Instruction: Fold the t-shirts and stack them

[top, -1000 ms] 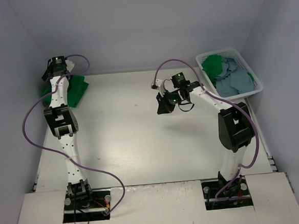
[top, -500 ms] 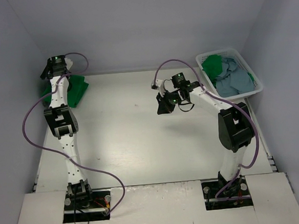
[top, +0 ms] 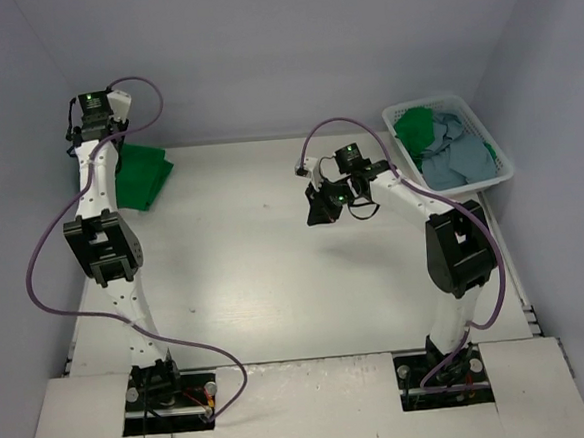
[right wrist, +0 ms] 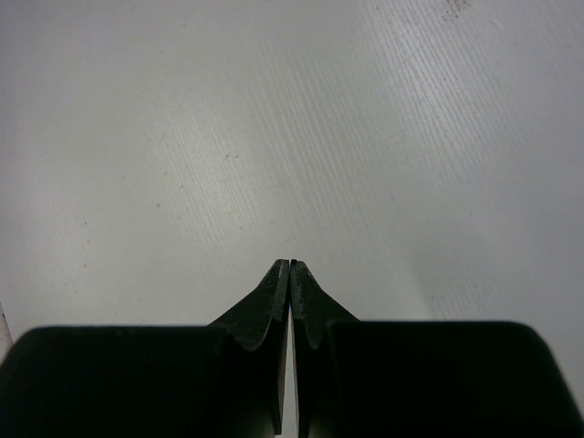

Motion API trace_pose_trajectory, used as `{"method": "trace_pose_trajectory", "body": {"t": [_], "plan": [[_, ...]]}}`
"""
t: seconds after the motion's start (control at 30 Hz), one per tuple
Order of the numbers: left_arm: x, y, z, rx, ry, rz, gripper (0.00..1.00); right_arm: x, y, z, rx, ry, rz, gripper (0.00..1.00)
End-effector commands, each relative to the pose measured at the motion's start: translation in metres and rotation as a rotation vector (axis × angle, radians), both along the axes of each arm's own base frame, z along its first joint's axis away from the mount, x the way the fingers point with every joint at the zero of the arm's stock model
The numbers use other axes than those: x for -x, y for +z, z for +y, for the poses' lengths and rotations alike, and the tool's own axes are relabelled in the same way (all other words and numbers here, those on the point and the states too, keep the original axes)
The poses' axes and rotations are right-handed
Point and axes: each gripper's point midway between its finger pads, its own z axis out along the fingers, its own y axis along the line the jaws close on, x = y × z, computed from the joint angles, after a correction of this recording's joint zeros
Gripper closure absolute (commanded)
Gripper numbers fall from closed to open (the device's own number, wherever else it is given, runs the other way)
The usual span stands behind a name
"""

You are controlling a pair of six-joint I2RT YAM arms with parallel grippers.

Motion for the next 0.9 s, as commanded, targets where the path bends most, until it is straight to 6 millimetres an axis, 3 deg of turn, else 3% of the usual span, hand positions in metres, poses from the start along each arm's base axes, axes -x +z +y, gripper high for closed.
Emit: {"method": "trace_pose_trajectory", "body": {"t": [0.0, 0.03, 0.1, 0.2, 0.27, 0.33, 0.5, 0.6, 0.87], "plan": [[0.013, 0.038, -0.042, 0.18, -0.108, -0.074, 0.65, 0.0, 0.01, 0.009, -0.035, 0.029, -0.023, 1.0], [0.012, 0.03, -0.053, 0.226, -0.151, -0.053, 0.82, -0.001, 0.009, 0.01, -0.033, 0.029, -0.023, 1.0], [0.016, 0.019, -0.058, 0.256, -0.171, -0.01, 0.99, 0.0, 0.008, 0.012, -0.034, 0.034, -0.019, 1.0], [0.006, -0.004, -0.054, 0.239, -0.181, 0.028, 1.0, 0.002, 0.006, 0.015, -0.03, 0.041, -0.013, 1.0], [-0.001, -0.005, -0.045, 0.21, -0.176, 0.024, 1.0, 0.003, 0.008, 0.016, -0.031, 0.044, -0.016, 1.0], [-0.009, -0.026, -0.041, 0.212, -0.168, 0.056, 1.0, 0.003, 0.007, 0.015, -0.027, 0.041, -0.014, 1.0], [-0.03, -0.044, -0.018, 0.11, -0.127, 0.053, 1.0, 0.004, 0.003, 0.014, -0.021, 0.045, -0.011, 1.0], [-0.041, -0.051, -0.005, 0.048, -0.106, 0.037, 1.0, 0.004, -0.002, 0.013, -0.015, 0.044, -0.002, 1.0], [-0.056, -0.041, 0.023, -0.025, -0.026, -0.064, 1.0, 0.005, -0.013, 0.014, -0.004, 0.05, 0.023, 1.0]]}}
